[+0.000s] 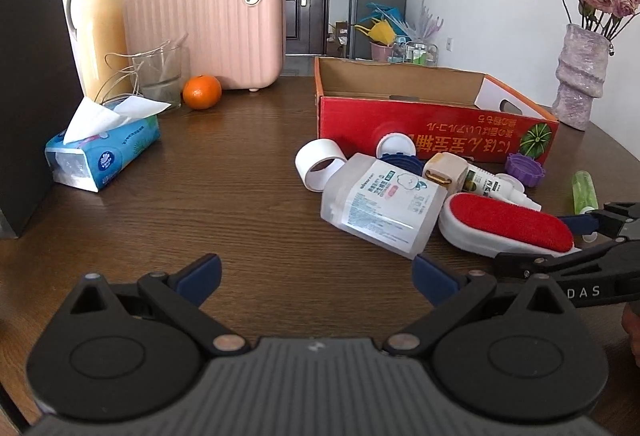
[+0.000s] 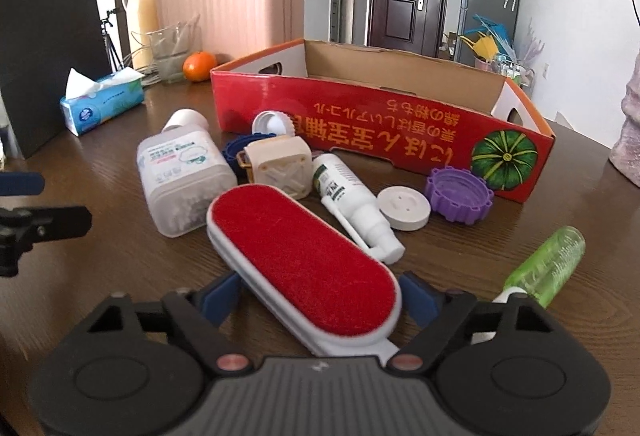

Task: Organize rigid objects
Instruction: 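Close the right tool on the lint roller handle while the left tool nears the white bottle, then close the left tool on the white plastic bottle and lift it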

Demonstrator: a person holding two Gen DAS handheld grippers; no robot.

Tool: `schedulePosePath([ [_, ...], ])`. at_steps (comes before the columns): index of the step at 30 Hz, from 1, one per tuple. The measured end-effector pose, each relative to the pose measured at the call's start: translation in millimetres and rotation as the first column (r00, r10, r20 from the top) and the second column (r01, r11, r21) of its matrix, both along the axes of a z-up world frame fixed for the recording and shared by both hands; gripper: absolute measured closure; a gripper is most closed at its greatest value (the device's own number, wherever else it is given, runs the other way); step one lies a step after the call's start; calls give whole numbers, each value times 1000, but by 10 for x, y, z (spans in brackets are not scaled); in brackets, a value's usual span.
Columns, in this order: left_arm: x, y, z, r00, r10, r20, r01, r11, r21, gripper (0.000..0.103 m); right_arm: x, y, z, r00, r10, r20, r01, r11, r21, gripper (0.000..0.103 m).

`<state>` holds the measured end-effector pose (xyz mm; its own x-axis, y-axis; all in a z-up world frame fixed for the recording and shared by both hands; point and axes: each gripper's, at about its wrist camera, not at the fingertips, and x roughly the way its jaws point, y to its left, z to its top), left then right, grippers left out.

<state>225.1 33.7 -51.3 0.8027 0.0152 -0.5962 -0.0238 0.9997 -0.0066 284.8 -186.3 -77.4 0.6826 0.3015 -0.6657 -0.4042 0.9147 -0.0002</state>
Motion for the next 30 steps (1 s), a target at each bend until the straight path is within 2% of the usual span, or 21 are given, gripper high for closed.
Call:
schedulePosePath([
  [7,15,-4,-17,1000,10,-5,-10,1000,13,0,-97,18,1,1000,-3,24,3,1000,-7,25],
  [12,6,-63,18,1000,-1,-8,2,999,39,0,-197,26,19,999,9,36,-9,1000,1,37],
  [17,-19,-130,152,1000,-25,18,24,998,62,0,-306,5,58,998,22,55,-23,1000,21,44],
  [25,138,-228,265,999,-44,1,44,996,75,0,-475,-82,148,995,11,102,-17,998,57,45],
  [30,307,-359,250,995,-95,-27,98,990,104,0,-535,-211,198,991,-43,127,34,996,79,45],
])
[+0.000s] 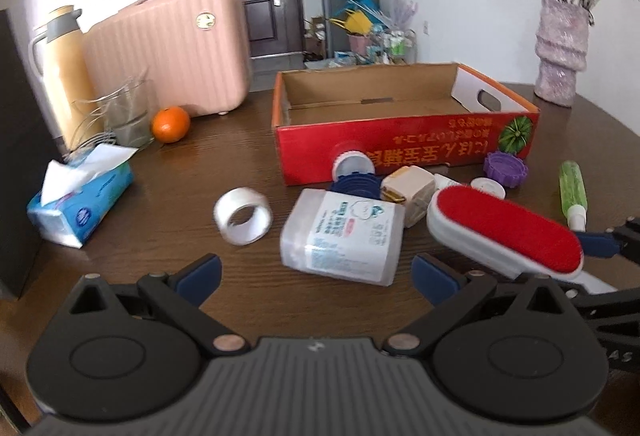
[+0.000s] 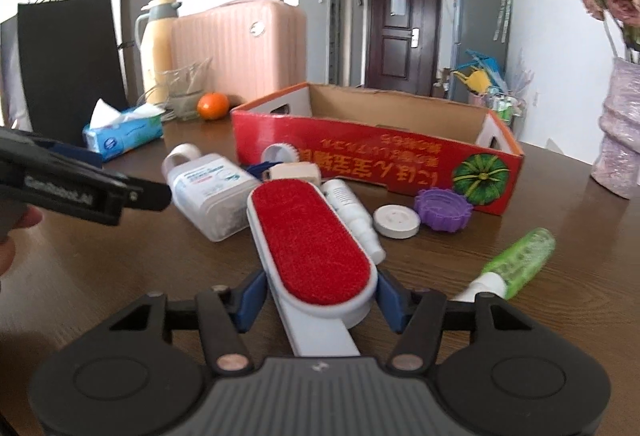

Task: Organize rigid objects
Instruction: 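Close the left tool on the white plastic bottle and lift it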

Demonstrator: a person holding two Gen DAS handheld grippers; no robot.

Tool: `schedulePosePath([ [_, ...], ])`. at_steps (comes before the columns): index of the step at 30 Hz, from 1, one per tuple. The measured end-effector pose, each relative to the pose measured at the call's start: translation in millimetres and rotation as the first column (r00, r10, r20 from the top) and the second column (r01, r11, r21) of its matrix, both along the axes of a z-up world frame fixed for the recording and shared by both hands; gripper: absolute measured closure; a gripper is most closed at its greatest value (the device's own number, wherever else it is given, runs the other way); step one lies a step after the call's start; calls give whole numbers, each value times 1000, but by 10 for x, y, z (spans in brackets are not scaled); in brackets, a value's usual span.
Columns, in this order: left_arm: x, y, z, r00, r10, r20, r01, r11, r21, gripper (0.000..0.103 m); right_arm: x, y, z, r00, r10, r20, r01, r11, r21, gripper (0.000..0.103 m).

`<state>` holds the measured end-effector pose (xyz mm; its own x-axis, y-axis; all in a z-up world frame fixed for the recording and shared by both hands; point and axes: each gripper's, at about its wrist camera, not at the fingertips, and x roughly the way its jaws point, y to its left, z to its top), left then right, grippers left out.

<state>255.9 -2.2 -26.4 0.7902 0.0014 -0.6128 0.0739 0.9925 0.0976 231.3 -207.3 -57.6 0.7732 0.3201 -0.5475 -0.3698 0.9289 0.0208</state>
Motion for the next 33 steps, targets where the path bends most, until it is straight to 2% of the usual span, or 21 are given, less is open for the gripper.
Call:
schedulePosePath([
  [3,131,-58,-19,1000,-16,-21,17,1000,22,0,-18,-89,29,999,-37,19,37,999,17,45],
  [9,418,-130,-102,995,-70,-70,71,997,10,0,-1,-217,57,995,-91,32,90,995,46,45],
  [16,667,-102,-266,993,-55,-106,57,998,8,0,31,-229,30,994,-103,33,102,994,40,45],
  [25,761,-108,-379,993,-44,-112,46,999,15,0,61,-212,0,990,-135,35,134,991,26,44],
  [27,757,-99,-383,993,-44,-109,45,999,5,2,69,-213,-2,990,-139,37,139,990,22,44],
  [29,747,-96,-379,993,-46,-111,46,999,-5,15,80,-213,-7,989,-144,36,144,989,20,44],
  [33,685,-125,-366,994,-51,-99,50,999,-8,18,95,-229,-8,987,-159,38,158,987,20,44],
])
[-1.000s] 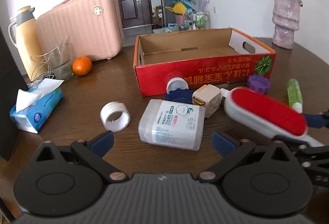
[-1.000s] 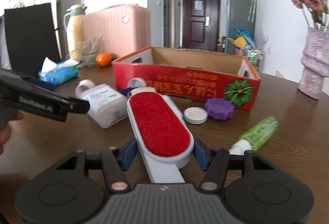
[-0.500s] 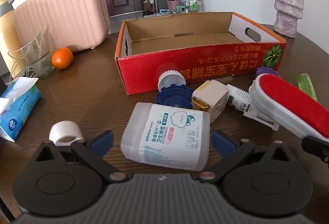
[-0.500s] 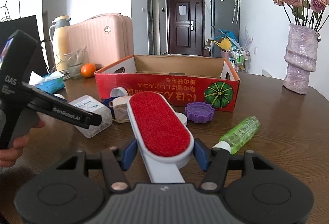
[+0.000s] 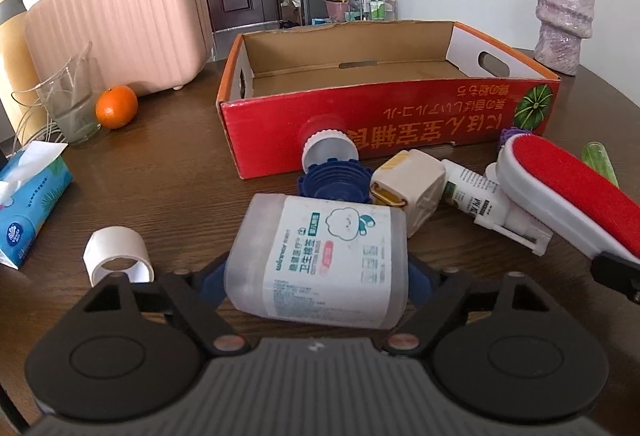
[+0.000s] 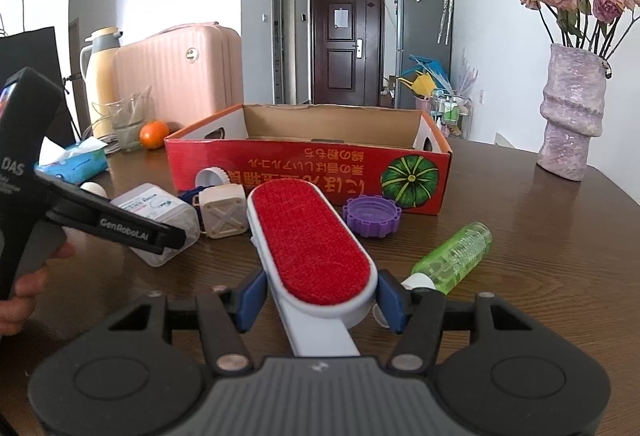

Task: Organize rigid objects
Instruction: 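Close the left tool on the white plastic bottle and lift it, then lower the white bottle and lint roller into the box and open both tools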

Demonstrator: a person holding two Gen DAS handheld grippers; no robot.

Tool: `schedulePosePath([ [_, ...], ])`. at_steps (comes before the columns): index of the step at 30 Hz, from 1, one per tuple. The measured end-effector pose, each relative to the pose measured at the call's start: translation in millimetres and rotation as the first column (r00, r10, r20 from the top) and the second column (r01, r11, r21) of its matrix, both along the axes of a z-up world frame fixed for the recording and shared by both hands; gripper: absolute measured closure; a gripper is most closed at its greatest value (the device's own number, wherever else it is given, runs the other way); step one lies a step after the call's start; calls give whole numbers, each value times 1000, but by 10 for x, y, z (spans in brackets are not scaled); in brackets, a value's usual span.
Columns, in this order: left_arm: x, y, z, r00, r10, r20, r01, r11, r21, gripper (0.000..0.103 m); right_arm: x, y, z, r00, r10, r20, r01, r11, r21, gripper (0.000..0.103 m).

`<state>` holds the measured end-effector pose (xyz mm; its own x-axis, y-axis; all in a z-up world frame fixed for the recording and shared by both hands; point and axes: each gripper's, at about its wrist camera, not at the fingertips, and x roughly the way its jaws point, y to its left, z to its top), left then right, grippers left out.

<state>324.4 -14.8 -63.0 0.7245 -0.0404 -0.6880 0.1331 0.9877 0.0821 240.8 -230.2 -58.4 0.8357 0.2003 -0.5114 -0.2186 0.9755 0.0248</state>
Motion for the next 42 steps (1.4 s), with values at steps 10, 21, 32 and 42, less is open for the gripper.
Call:
schedulePosePath([
  [10,-239,60,153,998,27,58,-24,998,-50,20,3,-44,50,1000,-29,11,29,1000,5,44],
  [21,-318,152,606,989,72,128,-53,989,-141,20,52,-22,347,997,-43,68,44,999,-15,44],
  [32,60,48,938,979,128,161,-103,983,-152,20,454,36,683,993,-58,107,61,998,-20,44],
  [42,516,-42,1000,976,162,143,-138,976,-167,20,938,95,795,993,-68,99,71,997,-21,44],
])
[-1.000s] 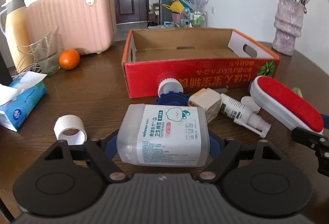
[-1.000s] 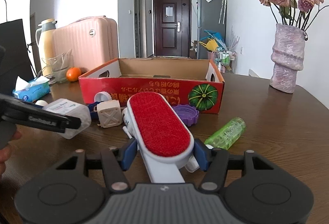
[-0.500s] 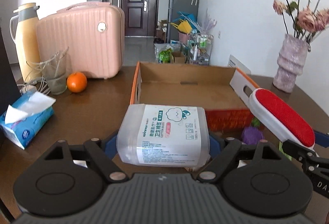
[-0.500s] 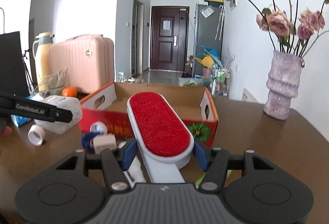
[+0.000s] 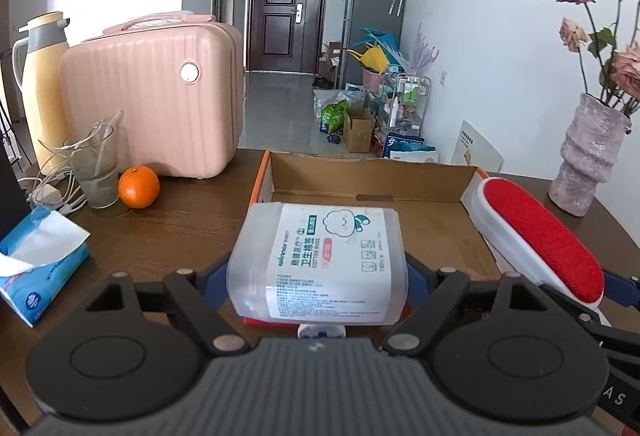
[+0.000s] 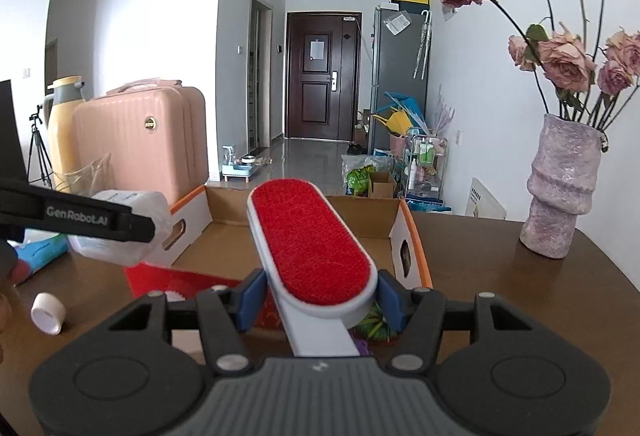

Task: Organize rigid objects
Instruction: 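Lower the white bottle and lint roller into the box and open both tools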

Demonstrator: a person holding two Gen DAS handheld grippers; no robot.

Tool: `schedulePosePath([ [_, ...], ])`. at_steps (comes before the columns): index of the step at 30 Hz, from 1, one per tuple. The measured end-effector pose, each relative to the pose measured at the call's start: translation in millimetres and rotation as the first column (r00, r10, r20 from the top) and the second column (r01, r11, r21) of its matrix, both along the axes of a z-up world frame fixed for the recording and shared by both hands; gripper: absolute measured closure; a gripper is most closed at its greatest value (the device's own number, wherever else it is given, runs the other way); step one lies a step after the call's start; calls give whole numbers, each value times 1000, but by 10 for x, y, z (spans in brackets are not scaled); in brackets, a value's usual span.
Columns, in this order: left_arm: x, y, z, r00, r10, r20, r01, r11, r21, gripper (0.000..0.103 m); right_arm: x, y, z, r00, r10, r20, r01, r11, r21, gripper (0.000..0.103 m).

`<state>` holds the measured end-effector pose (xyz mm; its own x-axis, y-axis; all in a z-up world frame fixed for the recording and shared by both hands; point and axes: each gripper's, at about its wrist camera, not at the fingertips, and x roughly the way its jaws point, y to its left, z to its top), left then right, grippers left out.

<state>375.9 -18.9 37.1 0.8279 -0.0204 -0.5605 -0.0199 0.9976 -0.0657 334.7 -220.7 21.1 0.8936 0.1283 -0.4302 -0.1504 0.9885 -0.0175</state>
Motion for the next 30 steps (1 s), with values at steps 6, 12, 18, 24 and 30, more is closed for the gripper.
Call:
schedulePosePath([
  [6,290,-47,-39,1000,12,-9,-12,1000,-5,20,365,38,-10,1000,3,-23,-4,1000,-15,44],
  [12,601,-80,-119,999,31,-25,-32,999,-9,20,815,70,-81,998,4,-59,-6,1000,-29,44],
  [18,969,-85,-228,997,54,-52,-55,998,-22,20,1274,104,-207,993,6,-116,-11,999,-44,44],
  [24,1283,-109,-344,995,64,-73,-65,998,-17,20,1677,152,-316,987,14,-161,-24,998,-62,44],
  [30,1558,-192,-506,988,60,-139,-57,998,20,20,2055,215,-407,971,24,-237,-51,993,-106,44],
])
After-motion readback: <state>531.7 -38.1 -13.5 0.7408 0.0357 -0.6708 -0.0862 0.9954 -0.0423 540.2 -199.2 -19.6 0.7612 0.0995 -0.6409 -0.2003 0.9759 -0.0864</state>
